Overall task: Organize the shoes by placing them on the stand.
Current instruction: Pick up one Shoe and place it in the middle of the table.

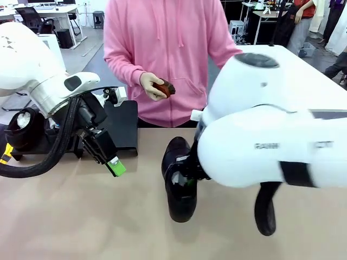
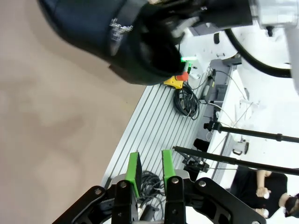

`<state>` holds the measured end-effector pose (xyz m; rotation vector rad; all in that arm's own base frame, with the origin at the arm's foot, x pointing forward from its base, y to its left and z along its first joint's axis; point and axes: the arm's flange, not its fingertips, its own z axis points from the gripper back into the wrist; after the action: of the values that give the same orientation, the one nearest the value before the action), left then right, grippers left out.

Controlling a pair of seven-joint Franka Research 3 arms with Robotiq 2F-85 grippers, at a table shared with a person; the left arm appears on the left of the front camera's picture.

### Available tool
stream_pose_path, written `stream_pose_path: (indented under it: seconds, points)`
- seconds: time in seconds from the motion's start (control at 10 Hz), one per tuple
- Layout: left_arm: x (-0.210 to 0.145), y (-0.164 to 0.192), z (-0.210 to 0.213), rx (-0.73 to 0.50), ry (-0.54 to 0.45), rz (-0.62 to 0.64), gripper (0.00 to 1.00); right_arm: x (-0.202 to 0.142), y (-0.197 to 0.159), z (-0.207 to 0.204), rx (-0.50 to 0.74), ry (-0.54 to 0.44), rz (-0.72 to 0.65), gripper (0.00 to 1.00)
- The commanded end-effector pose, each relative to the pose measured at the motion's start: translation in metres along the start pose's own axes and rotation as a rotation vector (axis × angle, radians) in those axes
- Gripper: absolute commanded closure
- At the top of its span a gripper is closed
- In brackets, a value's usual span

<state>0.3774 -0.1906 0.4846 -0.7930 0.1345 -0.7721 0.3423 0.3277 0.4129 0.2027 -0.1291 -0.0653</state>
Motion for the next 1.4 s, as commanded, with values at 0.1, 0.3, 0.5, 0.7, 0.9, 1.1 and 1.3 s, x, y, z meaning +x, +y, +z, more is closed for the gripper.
stream_pose_path:
  seconds: [0.1,0.3,0.5,0.7,0.9,1.1,1.3]
  points:
    - [-0.003,0.001,-0.001,-0.025,-0.016,-0.016,0.72,0.028,0.024,-0.042,-0.037,0.024,-0.022,1.0]
    - [-0.003,0.001,-0.001,-0.025,-0.016,-0.016,0.72,0.025,0.026,-0.063,-0.019,0.043,-0.018,1.0]
    - [-0.003,0.001,-0.001,-0.025,-0.016,-0.016,0.72,0.024,0.021,-0.074,-0.013,0.049,-0.07,1.0]
    - [-0.003,0.001,-0.001,-0.025,-0.016,-0.016,0.72,0.026,0.016,-0.073,-0.006,0.059,-0.089,0.85]
    - [-0.003,0.001,-0.001,-0.025,-0.016,-0.016,0.72,0.027,0.012,-0.071,0.002,0.055,-0.1,0.49]
    - [-0.003,0.001,-0.001,-0.025,-0.016,-0.016,0.72,0.031,0.006,-0.066,-0.008,0.014,-0.091,0.12]
    - [-0.003,0.001,-0.001,-0.025,-0.016,-0.016,0.72,0.032,-0.006,-0.049,0.027,0.037,-0.084,0.0]
